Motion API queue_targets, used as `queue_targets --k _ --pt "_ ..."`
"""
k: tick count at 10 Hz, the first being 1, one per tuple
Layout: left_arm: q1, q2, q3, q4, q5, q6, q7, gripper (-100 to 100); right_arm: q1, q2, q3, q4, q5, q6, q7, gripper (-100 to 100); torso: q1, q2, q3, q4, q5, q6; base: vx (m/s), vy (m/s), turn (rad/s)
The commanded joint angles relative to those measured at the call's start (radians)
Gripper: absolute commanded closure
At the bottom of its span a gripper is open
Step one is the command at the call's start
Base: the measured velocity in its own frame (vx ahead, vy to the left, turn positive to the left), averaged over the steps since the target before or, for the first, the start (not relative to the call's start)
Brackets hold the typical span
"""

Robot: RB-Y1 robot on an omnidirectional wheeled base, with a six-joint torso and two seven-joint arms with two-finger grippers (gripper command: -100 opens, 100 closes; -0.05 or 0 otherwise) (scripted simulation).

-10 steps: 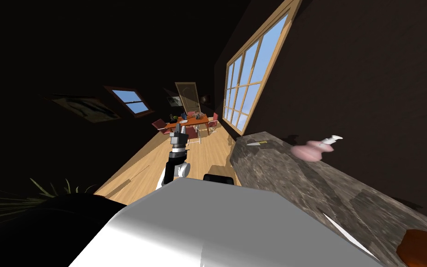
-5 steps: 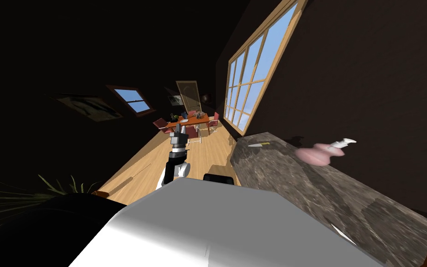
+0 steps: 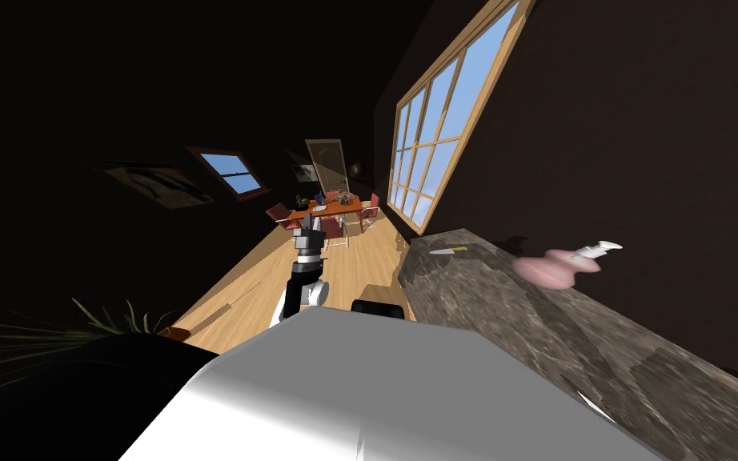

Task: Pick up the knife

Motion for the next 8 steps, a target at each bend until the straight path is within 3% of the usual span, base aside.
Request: queue_targets --k 1,2,3,4,6,7,8 --pt "0.0 0.0 0.0 0.0 0.0 0.0 0.0 0 0.0 0.0 0.0 0.0 0.0 0.0 0.0 100 0.0 0.0 0.0 0.0 0.0 0.0 0.0 0.0 0.0" --pt "0.0 0.0 0.0 0.0 0.0 0.0 0.0 0 0.0 0.0 0.0 0.0 0.0 -0.001 0.0 100 0.0 0.0 0.0 0.0 0.0 0.0 0.0 0.0 0.0" --pt "0.0 0.0 0.0 0.0 0.0 0.0 0.0 0 0.0 0.0 0.0 -0.001 0.0 -0.001 0.0 0 0.0 0.0 0.0 0.0 0.0 0.0 0.0 0.0 0.0" --pt "0.0 0.0 0.0 0.0 0.0 0.0 0.0 0 0.011 -0.033 -0.011 -0.005 -0.014 -0.013 -0.006 100 0.0 0.0 0.0 0.0 0.0 0.0 -0.014 0.017 -0.09" --pt "0.0 0.0 0.0 0.0 0.0 0.0 0.0 0 0.027 -0.075 -0.026 -0.003 -0.034 -0.035 -0.011 100 0.002 0.001 0.001 0.0 0.001 0.0 -0.021 0.029 -0.086" --pt "0.0 0.0 0.0 0.0 0.0 0.0 0.0 0 0.007 -0.059 -0.011 0.001 -0.017 -0.027 -0.018 100 0.002 0.001 0.001 0.0 0.001 0.0 -0.007 0.011 -0.013" --pt "0.0 0.0 0.0 0.0 0.0 0.0 0.0 0 0.008 -0.061 -0.012 0.001 -0.019 -0.03 -0.019 0 0.002 0.001 0.001 0.0 0.001 0.0 0.0 0.0 0.0"
